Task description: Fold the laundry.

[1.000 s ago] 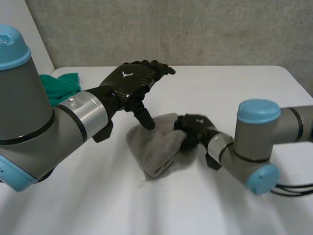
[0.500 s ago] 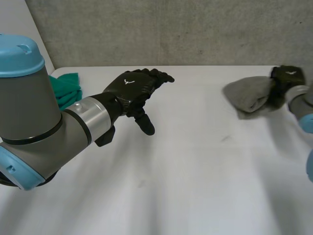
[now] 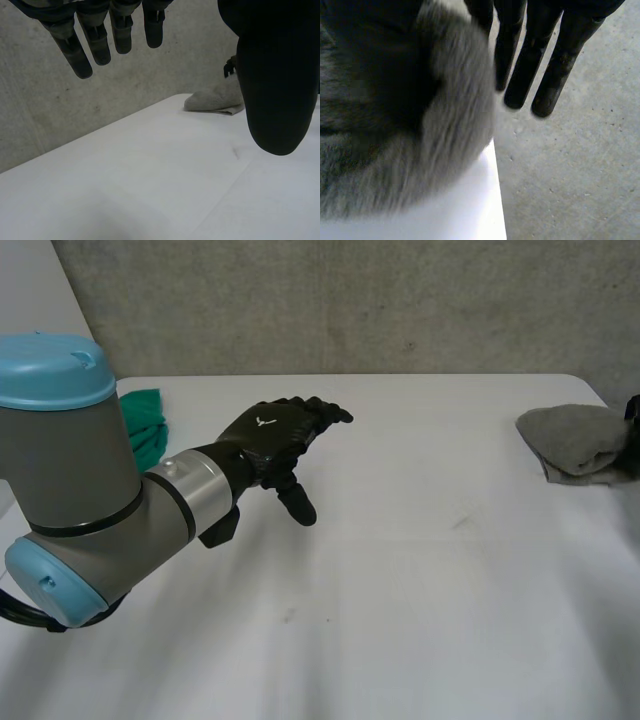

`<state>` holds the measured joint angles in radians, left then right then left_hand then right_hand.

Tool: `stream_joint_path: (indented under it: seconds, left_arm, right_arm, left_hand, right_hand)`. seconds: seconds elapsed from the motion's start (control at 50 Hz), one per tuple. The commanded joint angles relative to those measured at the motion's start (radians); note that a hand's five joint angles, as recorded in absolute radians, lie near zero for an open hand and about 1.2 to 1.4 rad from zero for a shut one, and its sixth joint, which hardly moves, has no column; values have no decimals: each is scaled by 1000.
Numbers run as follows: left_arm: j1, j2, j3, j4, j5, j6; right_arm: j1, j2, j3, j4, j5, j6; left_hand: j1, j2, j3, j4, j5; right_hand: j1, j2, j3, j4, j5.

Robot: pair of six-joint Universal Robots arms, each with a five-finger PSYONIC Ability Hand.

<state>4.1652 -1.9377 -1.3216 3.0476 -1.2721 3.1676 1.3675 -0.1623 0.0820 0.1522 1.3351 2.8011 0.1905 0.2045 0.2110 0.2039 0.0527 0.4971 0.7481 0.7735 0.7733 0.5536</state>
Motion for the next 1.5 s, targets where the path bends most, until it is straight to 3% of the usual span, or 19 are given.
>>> stream_joint_path:
  seconds: [0.02,0.14,0.3,0.42,0.54,0.62,0.68,0.84,0.92,1.22,1.38,1.5]
  left_arm:
    - [4,6,-2,-3,-7,0]
    - [13,20,-16,-1,-7,2]
    - [36,55,-18,2,-4,8]
    - [101,109,-14,57,0,17]
    - [236,117,5,123,26,35]
    - [424,25,70,137,109,89]
    - [504,-50,119,137,145,138]
    - [619,-357,357,145,157,360]
    - [656,-507,485,148,145,445]
    - [661,-830,804,146,131,474]
    - [653,-908,904,135,131,474]
    - [653,-942,940,135,134,474]
  right_arm:
    - [8,-34,53,50,108,-208]
    - [9,-169,201,173,186,-343]
    - [2,-420,401,149,256,-324]
    - [31,-592,504,60,251,-259]
    - [209,-804,732,-63,174,-92]
    - [315,-925,956,-157,66,-37]
    - [428,-1017,1135,-236,-20,-35]
    - [637,-1075,1455,-388,-63,-72]
    - [659,-1100,1548,-391,-62,-95]
    - [624,-1160,1731,-399,-63,-109]
    - [576,-1198,1789,-401,-68,-109]
    - [544,-1220,1817,-402,-73,-109]
  left_hand:
    - [14,0,-6,1,-23]
    - [14,0,-6,1,-23]
    - [5,-9,-15,-8,-31]
    - [-16,-30,-36,-29,-53]
    - [-16,-30,-36,-29,-53]
    - [-16,-30,-36,-29,-53]
    - [-16,-30,-36,-29,-53]
    - [-16,-30,-36,-29,-53]
    - [-15,-29,-36,-29,-52]
    - [40,27,20,27,4]
    - [316,302,296,303,279]
    - [815,801,794,802,778]
  right_hand:
    - [-323,-574,-599,-599,-554]
    - [-323,-574,-599,-599,-554]
    - [-323,-574,-599,-599,-554]
    - [-323,-574,-599,-599,-554]
    - [-323,-574,-599,-599,-554]
    - [-323,-574,-599,-599,-554]
    - [-323,-574,-599,-599,-554]
    - [-323,-574,-599,-599,-554]
    - [-323,-574,-599,-599,-554]
    - [-323,-574,-599,-599,-554]
    - [-323,-574,-599,-599,-554]
    - [-323,-574,-599,-599,-554]
